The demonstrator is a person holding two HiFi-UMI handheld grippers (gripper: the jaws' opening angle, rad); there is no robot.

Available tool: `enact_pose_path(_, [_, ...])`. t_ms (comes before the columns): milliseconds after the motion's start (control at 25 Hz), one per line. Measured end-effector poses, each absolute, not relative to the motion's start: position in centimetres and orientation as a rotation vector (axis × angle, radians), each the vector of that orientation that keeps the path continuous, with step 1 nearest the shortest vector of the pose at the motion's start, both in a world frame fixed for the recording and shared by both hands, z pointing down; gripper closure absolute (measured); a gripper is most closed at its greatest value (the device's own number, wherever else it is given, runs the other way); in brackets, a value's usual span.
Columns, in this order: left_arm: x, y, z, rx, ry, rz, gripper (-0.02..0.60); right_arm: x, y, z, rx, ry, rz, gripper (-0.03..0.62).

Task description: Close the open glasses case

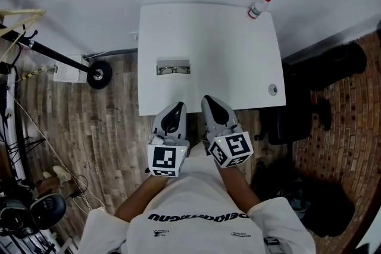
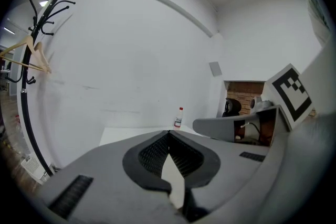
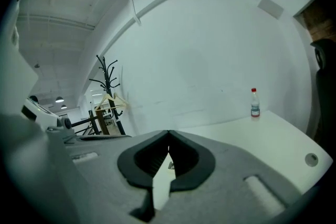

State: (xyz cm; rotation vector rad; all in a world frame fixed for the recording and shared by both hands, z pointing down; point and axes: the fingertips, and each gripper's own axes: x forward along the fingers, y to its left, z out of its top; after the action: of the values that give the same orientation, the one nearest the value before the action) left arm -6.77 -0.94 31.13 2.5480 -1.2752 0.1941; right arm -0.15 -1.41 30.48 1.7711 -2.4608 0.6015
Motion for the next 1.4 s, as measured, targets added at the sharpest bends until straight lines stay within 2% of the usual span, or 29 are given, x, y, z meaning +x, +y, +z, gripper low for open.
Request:
enact_pose_path(920, [-3.5,-8.2,38.5,2.322,-1.355,0.219,0.583,1.6,-9.2,39.2,1.553,-2.455,0.689,0.599])
enact_pose_path(1400, [-3.4,-10.7,42.5,2.262,-1.386,0.243,0.583,2.5,-13.2,43.0,1.581,-2.397,0.745,0.597])
